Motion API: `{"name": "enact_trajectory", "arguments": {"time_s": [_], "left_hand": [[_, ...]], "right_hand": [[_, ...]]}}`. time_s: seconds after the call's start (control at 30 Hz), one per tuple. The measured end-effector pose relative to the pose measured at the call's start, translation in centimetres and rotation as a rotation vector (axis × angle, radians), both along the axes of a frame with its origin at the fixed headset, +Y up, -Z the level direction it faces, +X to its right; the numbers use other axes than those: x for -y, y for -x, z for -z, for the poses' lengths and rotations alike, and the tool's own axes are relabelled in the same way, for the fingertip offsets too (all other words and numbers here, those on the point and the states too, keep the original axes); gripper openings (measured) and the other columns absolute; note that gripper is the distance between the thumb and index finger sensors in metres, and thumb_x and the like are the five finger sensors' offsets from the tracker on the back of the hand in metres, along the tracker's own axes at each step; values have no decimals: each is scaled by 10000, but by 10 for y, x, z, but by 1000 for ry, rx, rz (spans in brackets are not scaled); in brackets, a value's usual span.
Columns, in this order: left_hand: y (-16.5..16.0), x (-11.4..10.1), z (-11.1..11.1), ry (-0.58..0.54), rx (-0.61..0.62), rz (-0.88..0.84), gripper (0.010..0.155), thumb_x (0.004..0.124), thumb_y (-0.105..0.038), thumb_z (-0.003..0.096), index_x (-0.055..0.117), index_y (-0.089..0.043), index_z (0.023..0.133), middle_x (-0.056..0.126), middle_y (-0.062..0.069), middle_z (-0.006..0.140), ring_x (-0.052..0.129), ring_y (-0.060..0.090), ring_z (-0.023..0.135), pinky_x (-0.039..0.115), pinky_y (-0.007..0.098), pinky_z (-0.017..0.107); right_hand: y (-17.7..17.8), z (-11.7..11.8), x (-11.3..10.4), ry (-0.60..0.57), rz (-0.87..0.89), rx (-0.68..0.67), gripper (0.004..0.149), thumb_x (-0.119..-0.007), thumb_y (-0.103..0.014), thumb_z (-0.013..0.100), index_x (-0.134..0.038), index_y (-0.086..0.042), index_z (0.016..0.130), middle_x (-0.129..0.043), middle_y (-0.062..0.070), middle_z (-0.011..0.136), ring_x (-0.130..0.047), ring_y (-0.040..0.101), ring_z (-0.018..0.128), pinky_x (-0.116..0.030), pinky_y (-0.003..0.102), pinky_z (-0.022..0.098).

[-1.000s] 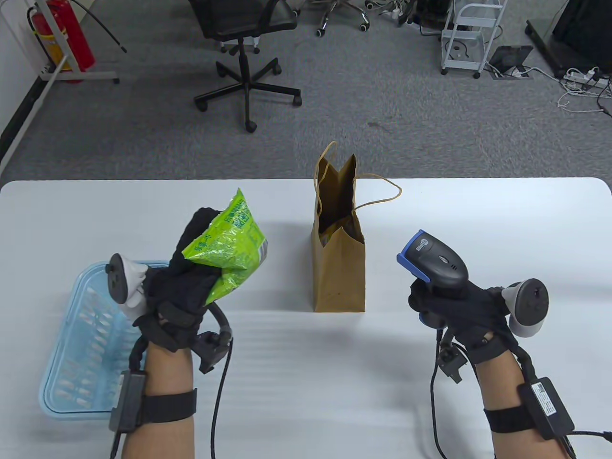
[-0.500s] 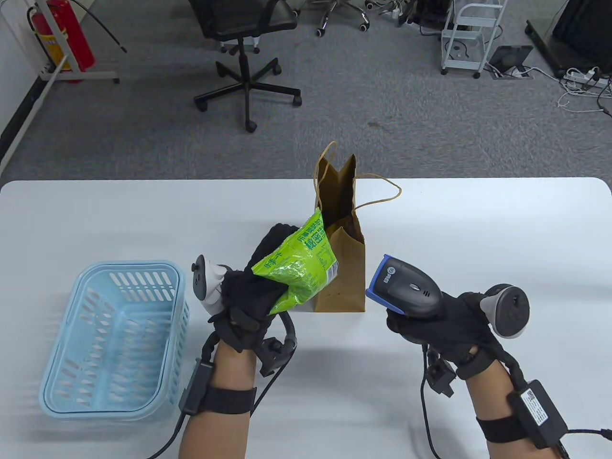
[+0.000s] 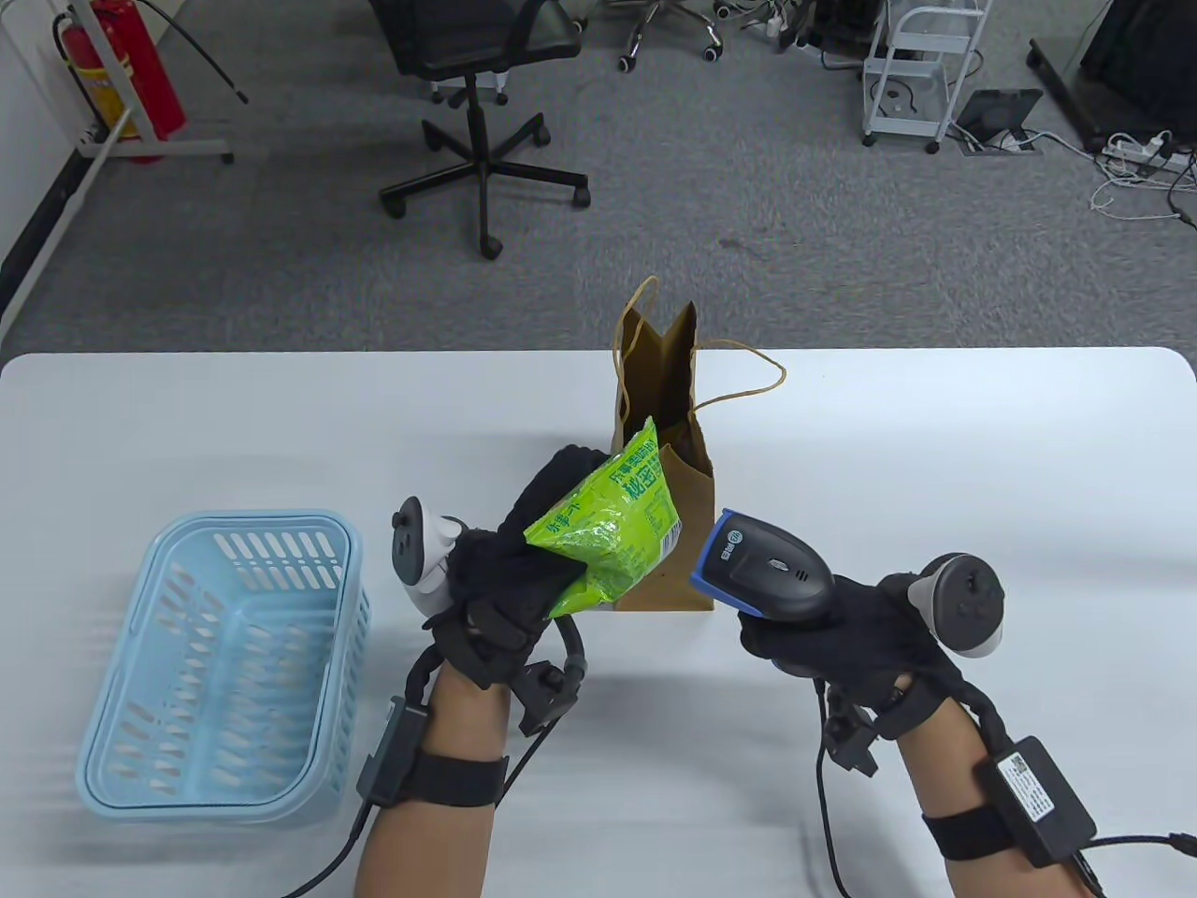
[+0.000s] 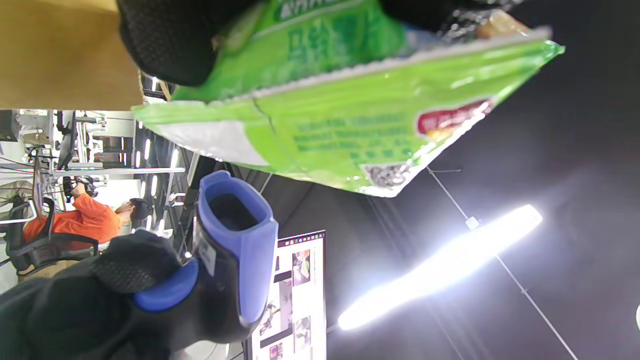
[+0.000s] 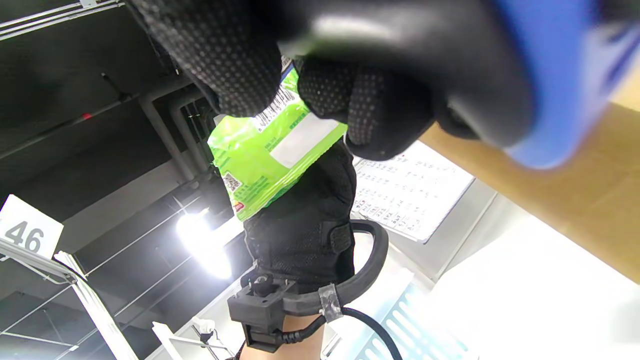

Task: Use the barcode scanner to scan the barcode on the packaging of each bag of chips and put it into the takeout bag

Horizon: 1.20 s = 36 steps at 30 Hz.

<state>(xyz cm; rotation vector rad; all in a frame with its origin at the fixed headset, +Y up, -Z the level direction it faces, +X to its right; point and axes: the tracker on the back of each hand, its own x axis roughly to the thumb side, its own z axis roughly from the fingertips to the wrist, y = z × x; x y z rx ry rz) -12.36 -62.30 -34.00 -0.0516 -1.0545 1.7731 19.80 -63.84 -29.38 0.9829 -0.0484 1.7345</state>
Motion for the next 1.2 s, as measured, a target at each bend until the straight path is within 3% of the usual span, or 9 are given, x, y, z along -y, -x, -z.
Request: {"name": "enact_trajectory", "arguments": {"time_s": [0.67,0.97,1.1,1.2], "left_hand": [[-4,-2,-6,-2,-35,26,699,729,-300,576,390,-207,1180,410,111,1211,629,517,1056,685,644,682],[-12,-34,-9,51,-119,28,693,710,-279,586,371,-198,1185,390,119,1214,577,535,1065,654,653,689],[-18,-58,3,61,-232,124,693,702,-281,589,358,-207,1185,379,107,1217,542,528,1078,643,638,704],[-23,-72,16,103,-247,165,691,694,-280,594,345,-218,1187,363,100,1223,511,515,1095,627,634,719]], "right_hand": [[0,0,0,-3,-9,-2,613,-851,-382,559,-702,-15,1026,-918,155,769,-1052,302,538,-894,519,436],[-19,-4,-11,-24,85,75,618,-846,-390,563,-683,-28,1037,-910,150,778,-1044,301,550,-887,517,446],[-29,-2,-10,-17,113,107,618,-844,-392,565,-679,-32,1039,-908,150,780,-1042,301,554,-886,517,448],[-32,1,-9,-7,120,117,619,-844,-392,565,-678,-30,1039,-906,151,782,-1041,303,555,-884,518,449]]}}
